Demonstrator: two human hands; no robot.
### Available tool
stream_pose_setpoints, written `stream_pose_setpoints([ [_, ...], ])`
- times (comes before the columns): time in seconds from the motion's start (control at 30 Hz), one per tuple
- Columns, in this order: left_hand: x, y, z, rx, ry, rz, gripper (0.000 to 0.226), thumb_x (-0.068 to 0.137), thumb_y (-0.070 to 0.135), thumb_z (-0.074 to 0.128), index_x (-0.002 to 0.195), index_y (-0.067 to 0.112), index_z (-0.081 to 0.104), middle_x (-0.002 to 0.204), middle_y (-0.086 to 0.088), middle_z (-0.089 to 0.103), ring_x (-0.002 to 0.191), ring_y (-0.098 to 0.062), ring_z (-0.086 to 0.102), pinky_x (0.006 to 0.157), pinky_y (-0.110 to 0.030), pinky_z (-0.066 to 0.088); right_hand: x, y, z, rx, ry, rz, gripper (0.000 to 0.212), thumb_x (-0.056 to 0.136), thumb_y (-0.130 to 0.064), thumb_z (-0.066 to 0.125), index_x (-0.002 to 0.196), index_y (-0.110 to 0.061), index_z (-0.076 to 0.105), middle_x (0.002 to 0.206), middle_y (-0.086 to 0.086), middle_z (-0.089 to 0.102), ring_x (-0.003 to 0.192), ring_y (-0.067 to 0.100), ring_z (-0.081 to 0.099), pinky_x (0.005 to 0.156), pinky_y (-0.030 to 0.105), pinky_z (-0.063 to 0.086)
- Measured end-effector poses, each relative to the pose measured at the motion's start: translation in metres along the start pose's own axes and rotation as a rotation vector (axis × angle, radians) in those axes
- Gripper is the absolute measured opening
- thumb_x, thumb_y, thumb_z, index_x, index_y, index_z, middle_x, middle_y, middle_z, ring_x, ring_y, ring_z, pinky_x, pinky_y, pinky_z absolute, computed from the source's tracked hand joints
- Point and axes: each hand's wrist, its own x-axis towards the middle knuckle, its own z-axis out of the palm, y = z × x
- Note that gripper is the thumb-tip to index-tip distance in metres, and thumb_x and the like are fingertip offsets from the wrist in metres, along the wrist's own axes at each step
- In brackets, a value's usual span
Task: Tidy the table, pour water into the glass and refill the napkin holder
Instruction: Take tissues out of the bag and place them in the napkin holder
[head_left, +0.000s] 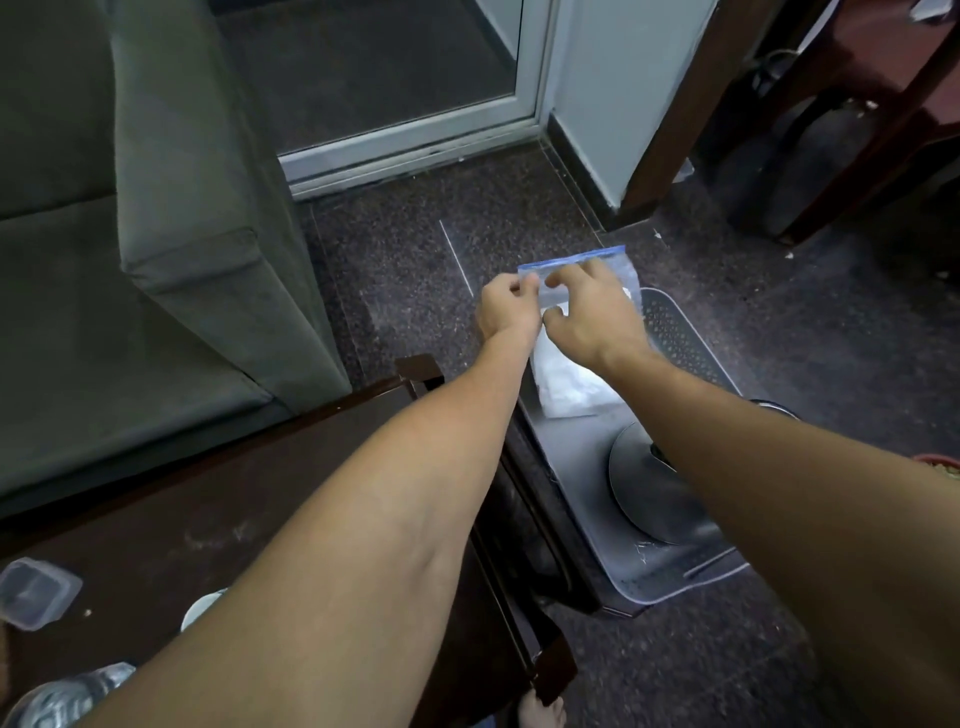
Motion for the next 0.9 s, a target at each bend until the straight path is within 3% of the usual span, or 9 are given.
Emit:
stream_pose_setpoints([
  [0.17, -0.014, 0.01, -0.015, 0.044, -0.036, 0.222, 0.02, 0.102, 0.026, 0.057, 0.091, 0.016, 0.07, 0.08, 0.005, 0.067, 0.08, -0.021, 0.063, 0.067, -0.032, 0.044, 0.007, -0.014, -0.016, -0.095, 0.163, -0.121, 0.049, 0.098, -0.022, 0.056, 0.146, -0.015, 0.051, 0.156, 0.006, 0.043, 0.142, 0.029, 0.04, 0.113, 0.047, 0.033],
  [0.23, -0.023, 0.018, -0.026, 0.078, -0.068, 0.324, 0.022, 0.103, 0.029, 0.055, 0.091, 0.015, 0.068, 0.078, 0.004, 0.068, 0.078, -0.022, 0.063, 0.066, -0.034, 0.045, 0.011, -0.017, -0.032, -0.071, 0.126, -0.129, 0.056, 0.098, -0.023, 0.055, 0.152, -0.018, 0.044, 0.16, 0.003, 0.042, 0.15, 0.026, 0.031, 0.119, 0.049, 0.023],
  [0.3, -0.032, 0.032, -0.039, 0.087, -0.1, 0.404, 0.021, 0.103, 0.029, 0.054, 0.095, 0.016, 0.068, 0.081, 0.001, 0.069, 0.08, -0.023, 0.064, 0.066, -0.036, 0.045, 0.012, -0.02, -0.052, -0.068, 0.078, -0.158, 0.052, 0.098, -0.025, 0.053, 0.15, -0.022, 0.049, 0.152, 0.002, 0.052, 0.15, 0.025, 0.032, 0.121, 0.048, 0.016],
  [0.43, -0.052, 0.072, -0.07, 0.069, -0.13, 0.49, 0.02, 0.101, 0.034, 0.053, 0.095, 0.025, 0.07, 0.082, 0.005, 0.071, 0.081, -0.016, 0.065, 0.067, -0.032, 0.046, -0.002, -0.038, -0.1, -0.104, 0.125, -0.266, 0.031, 0.1, -0.029, 0.055, 0.125, -0.025, 0.072, 0.119, 0.005, 0.074, 0.122, 0.033, 0.054, 0.109, 0.046, 0.034],
  [0.57, -0.081, 0.121, -0.109, 0.075, -0.122, 0.57, 0.023, 0.099, 0.036, 0.053, 0.09, 0.022, 0.068, 0.082, 0.002, 0.073, 0.082, -0.021, 0.066, 0.074, -0.037, 0.05, -0.032, -0.079, -0.152, -0.112, 0.232, -0.328, 0.023, 0.101, -0.029, 0.058, 0.102, -0.017, 0.078, 0.091, 0.011, 0.076, 0.098, 0.04, 0.061, 0.091, 0.045, 0.047],
  [0.7, -0.124, 0.162, -0.164, 0.033, -0.077, 0.621, 0.03, 0.102, 0.039, 0.051, 0.088, 0.019, 0.069, 0.084, 0.003, 0.075, 0.087, -0.021, 0.068, 0.083, -0.041, 0.053, -0.072, -0.137, -0.199, -0.1, 0.267, -0.366, 0.025, 0.102, -0.03, 0.057, 0.087, -0.016, 0.073, 0.083, 0.013, 0.073, 0.091, 0.041, 0.062, 0.084, 0.048, 0.049],
  [0.9, -0.19, 0.204, -0.276, -0.042, 0.063, 0.703, 0.021, 0.104, 0.033, 0.056, 0.097, 0.016, 0.066, 0.086, 0.003, 0.071, 0.087, -0.022, 0.067, 0.085, -0.043, 0.052, -0.139, -0.247, -0.25, -0.177, 0.225, -0.5, 0.027, 0.104, -0.03, 0.052, 0.086, -0.018, 0.067, 0.09, 0.012, 0.074, 0.091, 0.039, 0.064, 0.083, 0.046, 0.051],
])
